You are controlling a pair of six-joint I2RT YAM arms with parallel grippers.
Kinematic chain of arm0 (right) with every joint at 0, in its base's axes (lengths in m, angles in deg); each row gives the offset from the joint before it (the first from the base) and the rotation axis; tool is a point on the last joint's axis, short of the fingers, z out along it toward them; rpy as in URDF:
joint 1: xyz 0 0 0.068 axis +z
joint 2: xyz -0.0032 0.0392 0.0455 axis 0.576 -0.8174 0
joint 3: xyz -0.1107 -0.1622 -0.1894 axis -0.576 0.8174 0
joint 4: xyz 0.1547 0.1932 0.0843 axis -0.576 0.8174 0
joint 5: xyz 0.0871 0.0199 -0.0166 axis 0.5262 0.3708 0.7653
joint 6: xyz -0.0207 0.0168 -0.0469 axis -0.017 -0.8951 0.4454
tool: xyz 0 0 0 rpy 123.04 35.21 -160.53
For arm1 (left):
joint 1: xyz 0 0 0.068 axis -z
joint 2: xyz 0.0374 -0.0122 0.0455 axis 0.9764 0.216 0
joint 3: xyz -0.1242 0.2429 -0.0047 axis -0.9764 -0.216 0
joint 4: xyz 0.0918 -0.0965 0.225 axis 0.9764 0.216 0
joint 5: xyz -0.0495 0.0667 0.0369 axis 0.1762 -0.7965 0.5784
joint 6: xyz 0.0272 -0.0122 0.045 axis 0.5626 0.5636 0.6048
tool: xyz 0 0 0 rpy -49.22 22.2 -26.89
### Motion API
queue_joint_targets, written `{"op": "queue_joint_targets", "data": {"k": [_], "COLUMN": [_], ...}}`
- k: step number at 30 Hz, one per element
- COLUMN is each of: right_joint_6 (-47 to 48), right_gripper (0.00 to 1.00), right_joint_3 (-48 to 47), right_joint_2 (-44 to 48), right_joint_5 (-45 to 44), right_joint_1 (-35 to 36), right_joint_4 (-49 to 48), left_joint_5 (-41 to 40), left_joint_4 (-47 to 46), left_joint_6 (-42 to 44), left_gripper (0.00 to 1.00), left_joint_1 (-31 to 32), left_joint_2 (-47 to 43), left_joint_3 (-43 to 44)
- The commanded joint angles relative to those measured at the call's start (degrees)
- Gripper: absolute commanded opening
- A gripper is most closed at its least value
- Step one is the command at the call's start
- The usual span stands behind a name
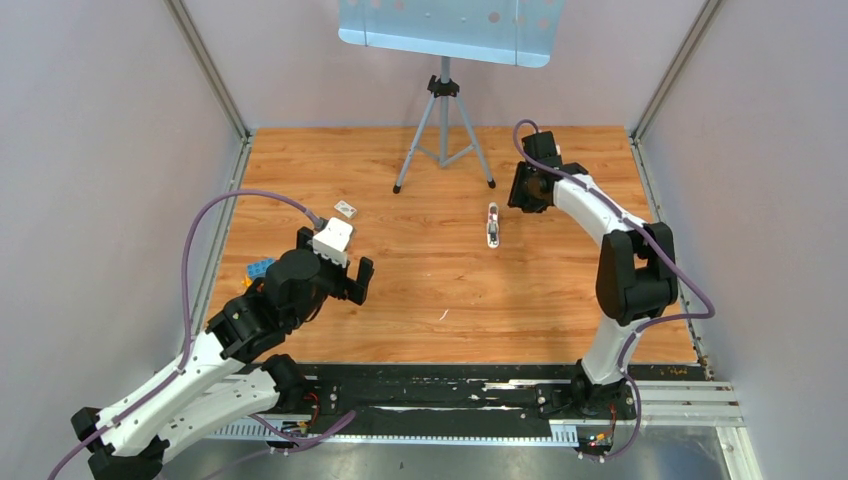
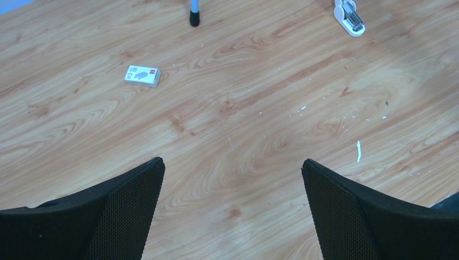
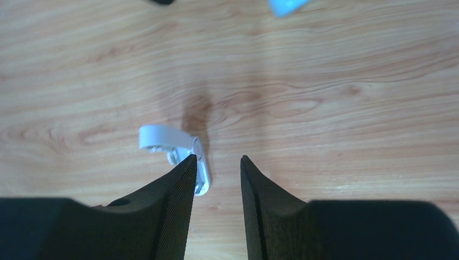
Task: Load the staples into the stapler
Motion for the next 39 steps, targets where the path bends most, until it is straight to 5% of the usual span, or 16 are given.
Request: {"op": "queue_joint_targets", "data": {"k": [1, 7, 16, 32, 39], "right_joint_6": [-7.1, -19.4, -25.6, -29.5, -29.2], "right_gripper": [0.39, 0.4, 0.47, 0.51, 0.44], "right_joint_3": [-0.5, -4.3, -13.4, -20.1, -18.9], "right_joint_2": [-1.1, -5.6, -14.3, -23.8, -23.6], "right_joint_5": [-7.8, -12.4, -12.3, -10.9, -11.3], "right_joint_1": [-4.1, -8.2, -10.7, -11.6, -11.6], "right_joint_4": [-0.6, 1.0, 0.9, 0.8, 0.9], "left_joint_5": [-1.6, -0.9, 0.2, 0.8, 0.6], "left_joint_4": [0.3, 0.1, 0.2, -0.2, -0.2], "left_joint_6": [0.4, 0.7, 0.9, 1.3, 1.5], "left_gripper": [1.0, 1.0, 1.0, 1.0, 1.0], "left_joint_1": [0.2, 0.2, 0.2, 0.2, 0.2], "left_joint_2": [-1.0, -1.0, -0.1, -0.3, -0.3], "left_joint_3": [-0.5, -0.8, -0.6, -0.6, -0.6]}}
